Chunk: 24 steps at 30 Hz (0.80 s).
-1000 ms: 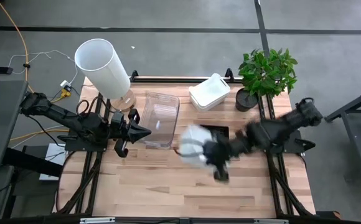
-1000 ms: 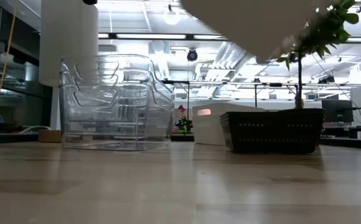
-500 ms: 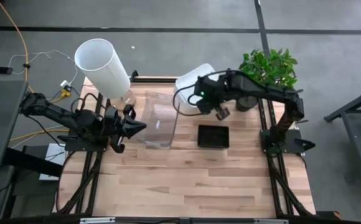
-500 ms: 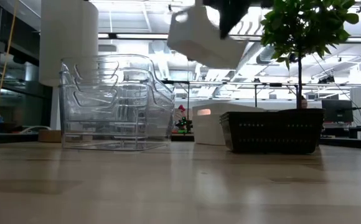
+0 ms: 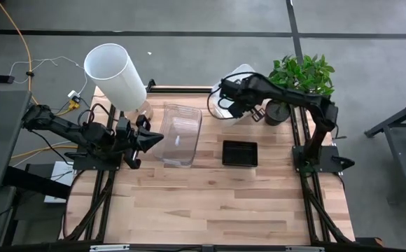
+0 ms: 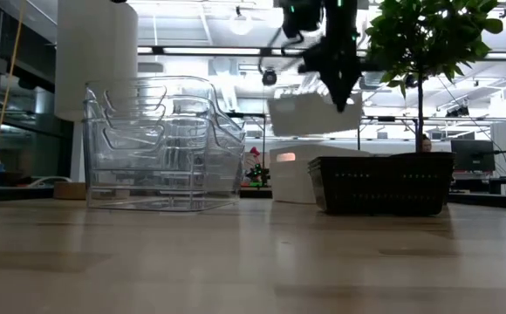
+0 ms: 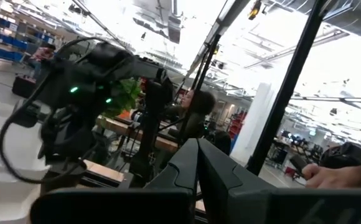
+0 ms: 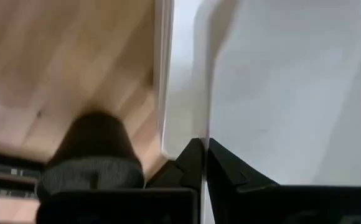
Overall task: Stack baskets by color
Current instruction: Stack the bottom white bin on top of the top white bin
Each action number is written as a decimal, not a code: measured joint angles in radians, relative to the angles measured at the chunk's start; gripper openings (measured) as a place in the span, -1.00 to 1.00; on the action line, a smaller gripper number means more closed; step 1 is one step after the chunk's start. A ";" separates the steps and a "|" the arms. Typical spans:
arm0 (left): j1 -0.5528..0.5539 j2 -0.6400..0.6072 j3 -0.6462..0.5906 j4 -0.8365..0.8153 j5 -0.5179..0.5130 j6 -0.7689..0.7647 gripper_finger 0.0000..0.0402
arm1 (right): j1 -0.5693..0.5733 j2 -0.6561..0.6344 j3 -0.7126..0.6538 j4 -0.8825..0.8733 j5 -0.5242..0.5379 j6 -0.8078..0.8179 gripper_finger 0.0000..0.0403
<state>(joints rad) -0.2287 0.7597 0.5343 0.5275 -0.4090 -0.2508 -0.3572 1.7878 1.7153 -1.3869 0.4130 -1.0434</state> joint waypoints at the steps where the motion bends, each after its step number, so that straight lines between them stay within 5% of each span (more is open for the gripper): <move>1: 0.000 0.000 0.000 0.000 0.000 0.000 -1.00 | -0.010 0.000 -0.015 0.000 0.012 0.000 -1.00; 5: 0.000 0.000 0.000 0.000 0.000 0.000 -1.00 | -0.023 0.000 -0.071 0.048 0.041 -0.014 -1.00; 24: 0.000 0.000 0.000 -0.003 -0.007 0.000 -1.00 | -0.009 0.000 -0.176 0.177 -0.136 -0.034 -1.00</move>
<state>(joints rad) -0.2287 0.7597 0.5343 0.5243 -0.4156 -0.2508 -0.3660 1.7878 1.5394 -1.2102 0.2765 -1.0771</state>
